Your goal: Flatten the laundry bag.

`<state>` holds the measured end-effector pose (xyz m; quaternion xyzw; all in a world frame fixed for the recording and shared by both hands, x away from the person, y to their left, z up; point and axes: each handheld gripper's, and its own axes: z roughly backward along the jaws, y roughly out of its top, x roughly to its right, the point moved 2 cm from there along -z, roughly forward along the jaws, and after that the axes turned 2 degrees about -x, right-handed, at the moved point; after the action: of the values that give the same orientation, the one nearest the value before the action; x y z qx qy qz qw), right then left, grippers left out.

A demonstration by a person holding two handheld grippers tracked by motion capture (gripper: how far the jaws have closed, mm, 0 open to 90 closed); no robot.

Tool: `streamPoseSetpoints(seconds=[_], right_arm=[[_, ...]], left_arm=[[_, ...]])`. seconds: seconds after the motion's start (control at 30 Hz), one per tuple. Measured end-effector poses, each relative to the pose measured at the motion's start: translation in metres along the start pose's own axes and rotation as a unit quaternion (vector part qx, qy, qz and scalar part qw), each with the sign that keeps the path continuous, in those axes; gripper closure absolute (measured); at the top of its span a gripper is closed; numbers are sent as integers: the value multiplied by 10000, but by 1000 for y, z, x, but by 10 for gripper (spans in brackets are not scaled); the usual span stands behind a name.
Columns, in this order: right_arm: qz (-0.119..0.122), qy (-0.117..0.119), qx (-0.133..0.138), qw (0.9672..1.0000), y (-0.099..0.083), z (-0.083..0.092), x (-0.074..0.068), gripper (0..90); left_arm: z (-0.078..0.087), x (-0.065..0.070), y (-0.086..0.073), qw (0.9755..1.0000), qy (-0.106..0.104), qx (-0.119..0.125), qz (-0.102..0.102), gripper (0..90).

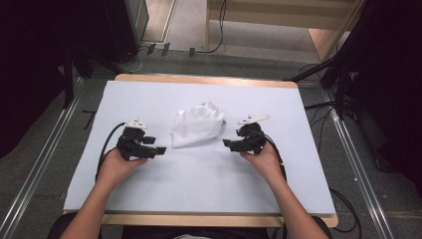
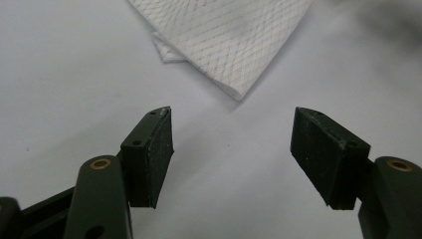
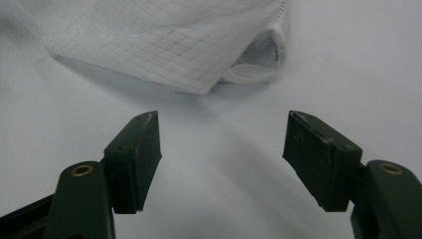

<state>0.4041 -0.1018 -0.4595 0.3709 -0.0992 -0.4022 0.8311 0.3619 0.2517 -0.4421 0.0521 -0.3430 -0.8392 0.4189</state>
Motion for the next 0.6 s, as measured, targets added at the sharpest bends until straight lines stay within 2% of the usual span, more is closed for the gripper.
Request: streamPoseSetpoints(seconds=[0.2,0.27,0.4,0.47,0.6], right_arm=[[112,64,40,9999,13,-17,-9,269],[104,71,102,9999,17,-23,-11,253],[54,103,53,9999,24,-36,-13,246],[38,158,79,9998,28,-43,-14,349],[-70,406,168,9990,37,-48,-15,689]], left_arm=[[5,-2,-5,9999,69,37,63,339],[7,-3,-7,9999,74,37,72,338],[9,-2,-9,9999,102,63,82,339],[9,-2,-10,9999,115,85,89,338],[11,-1,-12,9998,143,109,103,338]])
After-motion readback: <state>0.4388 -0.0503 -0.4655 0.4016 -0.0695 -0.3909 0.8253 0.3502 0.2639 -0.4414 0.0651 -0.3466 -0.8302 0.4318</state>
